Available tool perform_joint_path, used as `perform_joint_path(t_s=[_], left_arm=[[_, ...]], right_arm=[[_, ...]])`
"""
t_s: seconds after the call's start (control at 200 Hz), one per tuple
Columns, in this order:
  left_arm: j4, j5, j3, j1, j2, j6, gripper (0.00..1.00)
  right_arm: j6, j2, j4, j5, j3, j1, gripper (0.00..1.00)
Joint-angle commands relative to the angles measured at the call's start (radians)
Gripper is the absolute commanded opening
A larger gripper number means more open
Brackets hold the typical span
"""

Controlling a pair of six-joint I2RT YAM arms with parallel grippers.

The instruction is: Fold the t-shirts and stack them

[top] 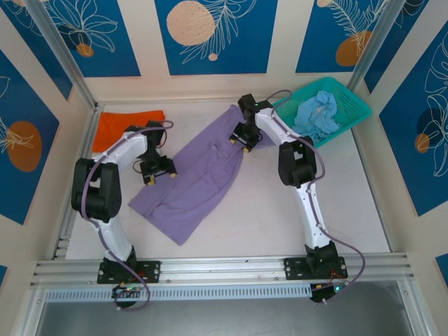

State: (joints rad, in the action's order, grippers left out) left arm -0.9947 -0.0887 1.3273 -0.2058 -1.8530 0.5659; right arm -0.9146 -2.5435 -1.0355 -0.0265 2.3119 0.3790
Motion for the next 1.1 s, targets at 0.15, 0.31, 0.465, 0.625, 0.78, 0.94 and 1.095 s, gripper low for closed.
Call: perform_joint_path(t_s=[0.15, 0.31, 0.465, 0.625, 0.78, 0.94, 1.095], left_arm=[[0.05, -0.088, -0.154, 0.015, -0.054, -0.008, 0.66], [0.099, -0.153, -0.262, 0.007, -0.025, 0.017, 0.66], [0.14, -0.22, -0.335, -0.073, 0.004, 0.066, 0.66], [0.174, -0.258, -0.316, -0.228, -0.002, 0.157, 0.66], [0.185, -0.271, -0.214, -0.348, -0.048, 0.245, 0.67], [0.131, -0.225, -0.122, -0.413, -0.073, 0.317, 0.68], [0.063, -0.19, -0.061, -0.42, -0.03, 0.358, 0.73]], right_arm=[[0.075, -0.182, -0.007, 0.069, 0.179, 0.063, 0.54], [0.109, -0.251, 0.044, 0.177, 0.281, 0.093, 0.55], [0.147, -0.265, 0.005, 0.185, 0.322, 0.092, 0.55], [0.2, -0.162, -0.04, 0.126, 0.187, 0.017, 0.55], [0.249, -0.047, -0.047, 0.068, 0.07, -0.074, 0.56], [0.261, 0.037, -0.055, 0.069, 0.024, -0.138, 0.58], [0.255, 0.102, -0.072, 0.064, -0.014, -0.162, 0.59]])
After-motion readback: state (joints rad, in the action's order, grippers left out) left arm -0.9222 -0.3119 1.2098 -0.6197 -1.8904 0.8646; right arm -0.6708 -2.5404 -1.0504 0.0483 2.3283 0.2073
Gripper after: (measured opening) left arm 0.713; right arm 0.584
